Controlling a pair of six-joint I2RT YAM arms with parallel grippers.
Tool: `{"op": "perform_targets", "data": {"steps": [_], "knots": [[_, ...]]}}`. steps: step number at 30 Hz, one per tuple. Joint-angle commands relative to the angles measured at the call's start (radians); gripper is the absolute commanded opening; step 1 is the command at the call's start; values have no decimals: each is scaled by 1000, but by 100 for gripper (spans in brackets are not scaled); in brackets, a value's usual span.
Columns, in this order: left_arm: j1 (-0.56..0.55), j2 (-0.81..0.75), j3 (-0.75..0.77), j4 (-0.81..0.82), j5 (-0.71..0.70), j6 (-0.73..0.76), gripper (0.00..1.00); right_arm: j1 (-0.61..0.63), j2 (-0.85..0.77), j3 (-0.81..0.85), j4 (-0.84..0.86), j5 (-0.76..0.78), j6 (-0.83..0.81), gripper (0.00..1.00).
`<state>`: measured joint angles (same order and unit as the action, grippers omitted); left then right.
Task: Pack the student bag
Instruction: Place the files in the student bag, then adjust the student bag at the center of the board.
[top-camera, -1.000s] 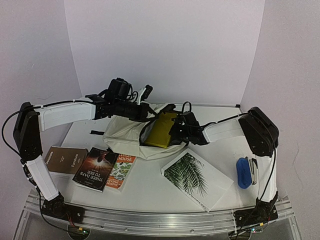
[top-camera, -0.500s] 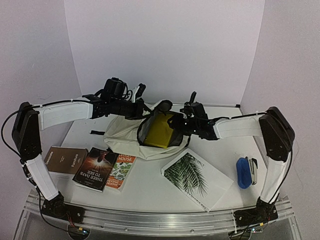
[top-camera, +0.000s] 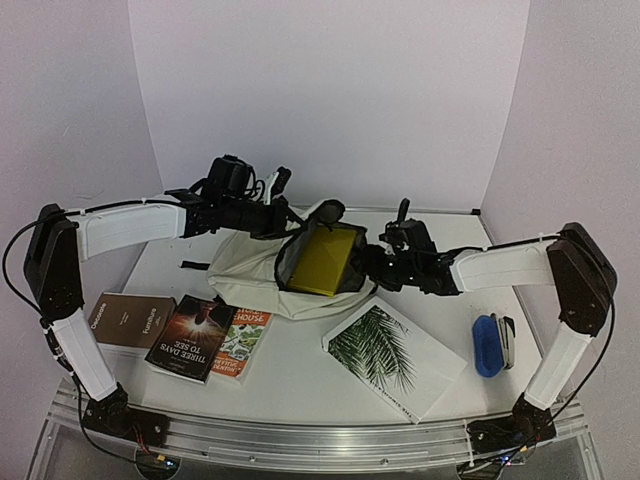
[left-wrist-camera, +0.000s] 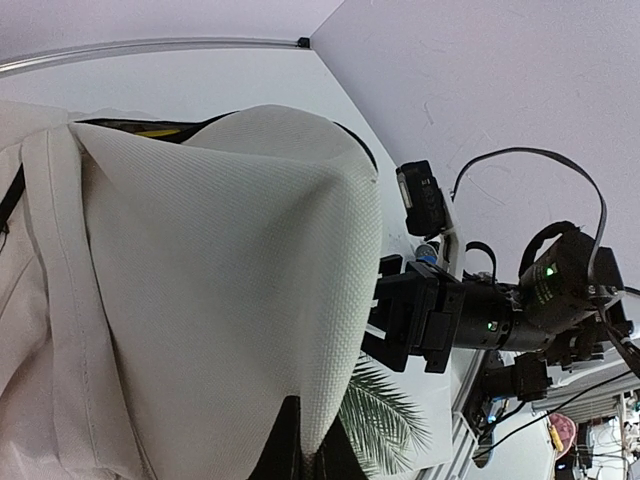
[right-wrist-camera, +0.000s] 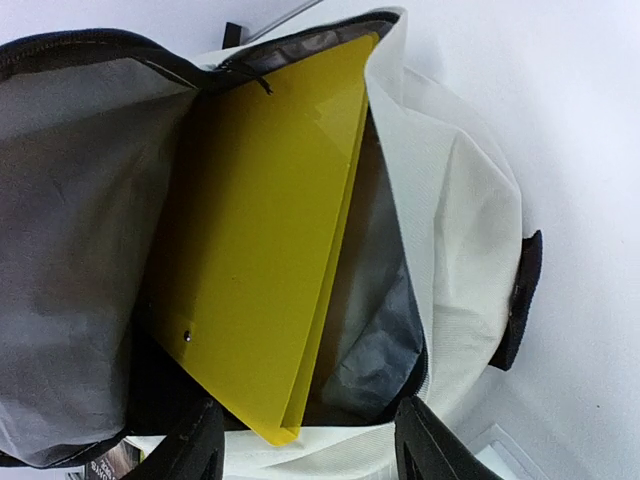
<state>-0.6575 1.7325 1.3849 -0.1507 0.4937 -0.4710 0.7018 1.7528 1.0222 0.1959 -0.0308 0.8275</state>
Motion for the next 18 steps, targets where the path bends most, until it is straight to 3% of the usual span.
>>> {"op": "perform_targets", "data": {"steps": [1,18], "knots": [[2,-60,-10,57,0,-14,0,-4,16,-15,11,34,28,57],[11,-72,-23,59,-6,-29,0,-8,159,75,8,60,2,47]]}}
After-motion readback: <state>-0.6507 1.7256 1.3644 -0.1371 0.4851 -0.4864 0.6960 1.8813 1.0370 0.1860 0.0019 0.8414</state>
